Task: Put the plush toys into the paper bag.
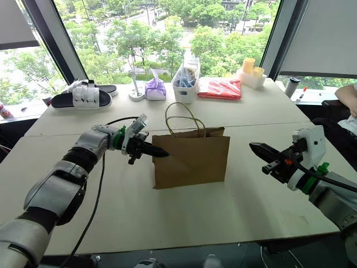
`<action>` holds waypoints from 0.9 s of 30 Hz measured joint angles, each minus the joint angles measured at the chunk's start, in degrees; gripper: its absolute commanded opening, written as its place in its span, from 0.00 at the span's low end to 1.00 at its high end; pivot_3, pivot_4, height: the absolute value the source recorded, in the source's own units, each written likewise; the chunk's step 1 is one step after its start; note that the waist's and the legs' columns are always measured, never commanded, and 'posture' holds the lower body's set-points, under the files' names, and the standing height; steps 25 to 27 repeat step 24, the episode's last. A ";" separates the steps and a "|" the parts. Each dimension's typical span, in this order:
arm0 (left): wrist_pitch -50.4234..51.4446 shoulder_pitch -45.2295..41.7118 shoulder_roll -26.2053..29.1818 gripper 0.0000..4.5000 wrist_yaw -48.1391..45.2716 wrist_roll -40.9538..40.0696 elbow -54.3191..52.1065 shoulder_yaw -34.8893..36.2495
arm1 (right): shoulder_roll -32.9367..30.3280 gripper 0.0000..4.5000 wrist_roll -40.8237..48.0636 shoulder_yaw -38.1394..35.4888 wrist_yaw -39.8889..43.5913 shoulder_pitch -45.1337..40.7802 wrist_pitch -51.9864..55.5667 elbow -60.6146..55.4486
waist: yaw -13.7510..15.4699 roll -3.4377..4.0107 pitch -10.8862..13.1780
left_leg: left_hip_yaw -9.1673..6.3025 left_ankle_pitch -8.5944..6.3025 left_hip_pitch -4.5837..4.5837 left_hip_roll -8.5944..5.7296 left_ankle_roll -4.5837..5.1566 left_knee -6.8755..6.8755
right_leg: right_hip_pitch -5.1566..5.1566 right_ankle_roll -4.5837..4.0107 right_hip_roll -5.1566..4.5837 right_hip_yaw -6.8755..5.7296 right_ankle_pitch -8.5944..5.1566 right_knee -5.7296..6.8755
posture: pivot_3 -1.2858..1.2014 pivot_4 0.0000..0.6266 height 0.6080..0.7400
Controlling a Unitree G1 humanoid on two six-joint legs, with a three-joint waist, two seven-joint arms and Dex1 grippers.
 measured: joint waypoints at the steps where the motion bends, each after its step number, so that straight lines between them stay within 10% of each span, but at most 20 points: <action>1: -1.41 -0.68 -0.29 0.13 -0.04 0.97 1.65 0.19 | -0.01 0.00 0.38 0.05 -0.46 0.00 0.00 -0.03 | 0.00 0.00 0.00 | 0.00 -0.01 0.00 0.00 0.01 0.00 | 0.00 0.01 0.00 0.00 0.00 0.00 | 0.52 0.24 1.00; 10: -3.06 -1.00 2.09 0.99 -0.02 4.27 3.81 2.26 | -1.32 0.00 1.17 3.61 -1.36 0.16 -0.20 -0.15 | -0.19 0.00 0.00 | -0.02 -0.01 0.01 0.01 0.02 0.01 | -0.02 0.04 0.00 -0.01 -0.03 0.07 | 0.52 0.24 1.00; 27: 24.74 26.06 18.78 0.99 10.12 -7.23 -44.60 20.94 | -9.29 0.00 -5.29 12.86 7.30 2.17 -3.98 1.16 | -0.23 0.03 -0.01 | -0.16 -0.01 0.06 0.17 0.02 0.04 | -0.02 0.06 -0.02 0.07 -0.04 0.15 | 0.52 0.24 1.00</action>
